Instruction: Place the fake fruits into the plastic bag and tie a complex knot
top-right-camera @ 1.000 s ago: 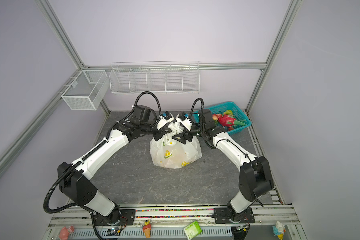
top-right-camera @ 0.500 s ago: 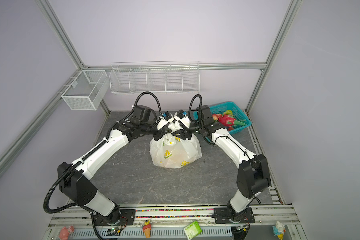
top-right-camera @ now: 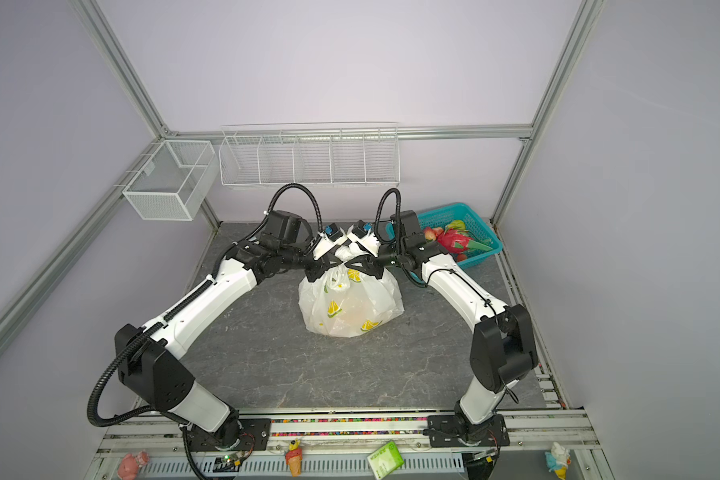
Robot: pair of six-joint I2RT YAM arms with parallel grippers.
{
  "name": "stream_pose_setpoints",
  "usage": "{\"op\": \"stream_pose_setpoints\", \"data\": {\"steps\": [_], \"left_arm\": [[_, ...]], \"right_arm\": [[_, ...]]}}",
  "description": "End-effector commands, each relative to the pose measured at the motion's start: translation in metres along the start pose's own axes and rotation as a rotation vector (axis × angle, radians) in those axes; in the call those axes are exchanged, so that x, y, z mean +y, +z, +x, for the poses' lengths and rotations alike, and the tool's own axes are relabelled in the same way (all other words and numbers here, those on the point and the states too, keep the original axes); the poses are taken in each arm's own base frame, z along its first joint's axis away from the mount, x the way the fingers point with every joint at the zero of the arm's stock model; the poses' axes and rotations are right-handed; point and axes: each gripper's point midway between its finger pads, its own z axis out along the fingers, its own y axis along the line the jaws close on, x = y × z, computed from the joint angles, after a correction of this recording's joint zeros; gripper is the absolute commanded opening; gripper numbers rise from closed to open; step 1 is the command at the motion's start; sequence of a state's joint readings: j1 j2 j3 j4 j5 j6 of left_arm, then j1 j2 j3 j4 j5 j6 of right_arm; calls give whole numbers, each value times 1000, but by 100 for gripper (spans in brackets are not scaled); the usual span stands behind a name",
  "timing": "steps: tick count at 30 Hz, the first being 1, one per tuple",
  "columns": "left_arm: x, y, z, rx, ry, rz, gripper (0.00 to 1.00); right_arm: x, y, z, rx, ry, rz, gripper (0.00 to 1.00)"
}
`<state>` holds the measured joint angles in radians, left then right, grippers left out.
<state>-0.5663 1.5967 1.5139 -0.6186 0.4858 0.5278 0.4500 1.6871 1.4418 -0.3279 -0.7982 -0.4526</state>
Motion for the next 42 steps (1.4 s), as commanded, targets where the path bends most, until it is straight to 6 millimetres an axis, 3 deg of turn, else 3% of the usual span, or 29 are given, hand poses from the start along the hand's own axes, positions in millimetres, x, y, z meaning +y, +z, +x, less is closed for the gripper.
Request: {"op": "stream_pose_setpoints", "data": {"steps": [1,4,16,18,25,29,35,42], "left_arm": [[0,-5,-13,-39,12,0,0],[-1,-5,-14,-43,11,6,0],[-2,-4,-16,-57,6,18,0],[-3,-6,-18,-63,4,16,0],[1,-6,-18,-59,-9,-4,0],[4,-10,-12,-28,-24,-34,18],[7,-18,8,13,-36,-108,42],[12,-11,35,113,-56,-142,60]], "right_arm": [[3,9,3,21,-12,-7,30],[3,11,2,18,-16,-1,44],[0,19,-2,-18,-4,-23,54],[0,20,-1,-18,-2,-23,50],[-1,21,1,-11,3,-17,21],[-1,16,-1,-19,-1,8,7],[-2,5,-6,-48,17,33,7],[-1,1,-10,-54,40,42,7]]}}
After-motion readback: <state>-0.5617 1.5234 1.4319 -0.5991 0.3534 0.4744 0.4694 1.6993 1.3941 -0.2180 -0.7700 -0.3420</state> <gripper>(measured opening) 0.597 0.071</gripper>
